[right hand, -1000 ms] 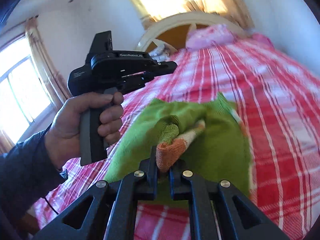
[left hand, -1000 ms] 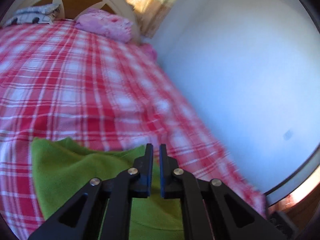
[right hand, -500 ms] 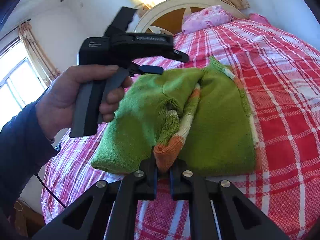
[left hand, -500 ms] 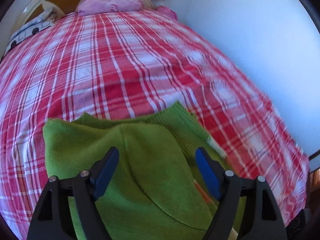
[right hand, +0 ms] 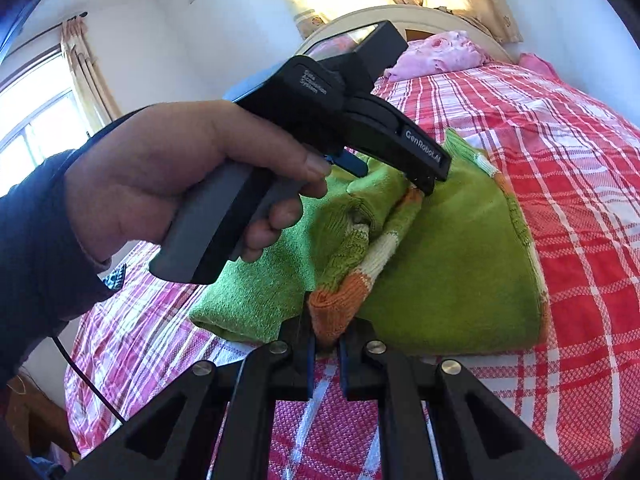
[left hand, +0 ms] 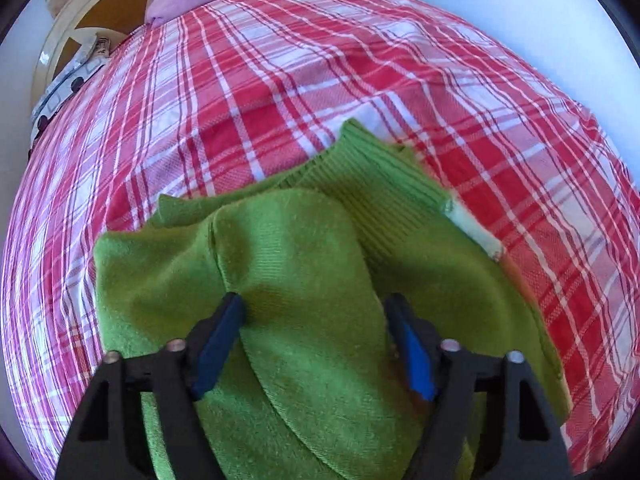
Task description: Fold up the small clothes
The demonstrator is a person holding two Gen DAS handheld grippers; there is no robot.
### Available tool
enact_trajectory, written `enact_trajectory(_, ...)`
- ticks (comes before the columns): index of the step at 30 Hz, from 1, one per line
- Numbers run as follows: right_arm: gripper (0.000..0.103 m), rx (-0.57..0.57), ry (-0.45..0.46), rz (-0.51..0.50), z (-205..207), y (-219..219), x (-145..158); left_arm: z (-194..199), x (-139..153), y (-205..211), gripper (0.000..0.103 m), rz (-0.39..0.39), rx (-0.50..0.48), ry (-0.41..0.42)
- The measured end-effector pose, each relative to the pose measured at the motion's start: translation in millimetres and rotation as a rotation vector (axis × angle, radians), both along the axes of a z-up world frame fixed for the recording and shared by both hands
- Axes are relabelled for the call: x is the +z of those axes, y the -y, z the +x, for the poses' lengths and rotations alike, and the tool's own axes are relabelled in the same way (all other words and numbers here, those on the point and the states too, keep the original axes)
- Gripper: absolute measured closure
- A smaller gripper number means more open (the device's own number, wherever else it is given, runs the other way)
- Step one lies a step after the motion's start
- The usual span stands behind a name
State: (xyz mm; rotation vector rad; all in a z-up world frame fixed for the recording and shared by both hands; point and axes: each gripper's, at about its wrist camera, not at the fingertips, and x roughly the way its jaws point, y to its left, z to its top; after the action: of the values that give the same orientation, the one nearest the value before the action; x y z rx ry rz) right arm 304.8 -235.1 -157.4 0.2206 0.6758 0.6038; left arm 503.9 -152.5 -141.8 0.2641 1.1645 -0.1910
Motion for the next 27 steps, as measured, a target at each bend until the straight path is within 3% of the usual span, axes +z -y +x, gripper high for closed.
enact_trajectory(1,0.095,-0.001,0.001,0.001,0,0,0,0,3,-4,0.054,-0.023,0.003,0.001)
enact_trajectory(3,0.095,-0.001,0.006,0.004,-1,0,1,0,8,-6,0.088,-0.065,0.002,-0.004)
enact_trajectory(4,0.095,-0.001,0.01,0.005,-2,0,1,-1,12,-7,0.09,-0.082,-0.002,0.001)
enact_trajectory(6,0.095,-0.001,0.025,0.007,-4,0,3,-3,21,-9,0.092,-0.111,-0.001,0.024)
enact_trajectory(14,0.095,-0.083,0.103,0.019,-9,17,18,-8,70,-28,0.092,-0.365,0.046,0.146)
enact_trajectory(20,0.095,-0.199,0.037,0.059,4,51,9,11,56,0,0.092,-0.384,0.031,0.138)
enact_trajectory(25,0.095,-0.229,-0.046,0.102,13,65,-4,18,31,18,0.092,-0.345,0.004,0.112)
enact_trajectory(27,0.095,-0.235,-0.091,0.126,19,69,-12,16,24,24,0.088,-0.332,-0.01,0.131)
